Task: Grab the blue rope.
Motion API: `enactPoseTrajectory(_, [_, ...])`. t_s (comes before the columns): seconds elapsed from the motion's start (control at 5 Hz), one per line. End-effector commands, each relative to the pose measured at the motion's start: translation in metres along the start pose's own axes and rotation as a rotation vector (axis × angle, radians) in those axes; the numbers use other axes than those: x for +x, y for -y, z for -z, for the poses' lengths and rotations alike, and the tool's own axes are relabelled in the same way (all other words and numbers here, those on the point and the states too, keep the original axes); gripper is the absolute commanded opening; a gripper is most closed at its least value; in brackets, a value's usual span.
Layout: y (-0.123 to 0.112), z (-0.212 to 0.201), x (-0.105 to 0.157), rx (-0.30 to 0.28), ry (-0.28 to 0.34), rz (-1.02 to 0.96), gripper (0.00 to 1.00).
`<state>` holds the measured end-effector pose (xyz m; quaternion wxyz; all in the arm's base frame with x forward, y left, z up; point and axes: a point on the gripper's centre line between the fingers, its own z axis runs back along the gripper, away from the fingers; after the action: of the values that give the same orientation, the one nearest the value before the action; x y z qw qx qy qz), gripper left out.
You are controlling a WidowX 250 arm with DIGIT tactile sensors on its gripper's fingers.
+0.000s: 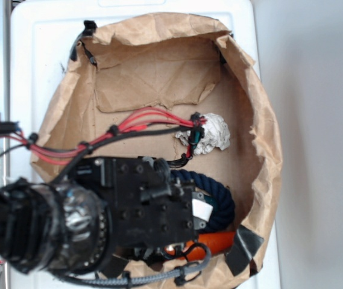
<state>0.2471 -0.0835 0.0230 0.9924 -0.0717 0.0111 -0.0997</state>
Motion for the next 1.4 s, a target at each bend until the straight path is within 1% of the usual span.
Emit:
enactPoseTrajectory(0.0, [-0.009,-0.024,-0.005,-0.006,0.077,-0.025,0.00])
enactPoseTrajectory(0.4, [-0.026,-0.058,-0.003,-0.020,0.111,-0.127,0.00])
enactPoseTrajectory(0.6, [-0.034,-0.086,-0.005,-0.044,0.114,-0.172,0.00])
enactPoseTrajectory(0.8, [-0.038,-0.102,-0.006,-0.057,0.124,-0.200,0.00])
enactPoseTrajectory(1.0, [-0.041,-0.117,-0.004,-0.052,0.144,-0.241,0.00])
enactPoseTrajectory(1.2, [-0.048,-0.134,0.000,0.081,0.176,-0.376,0.00])
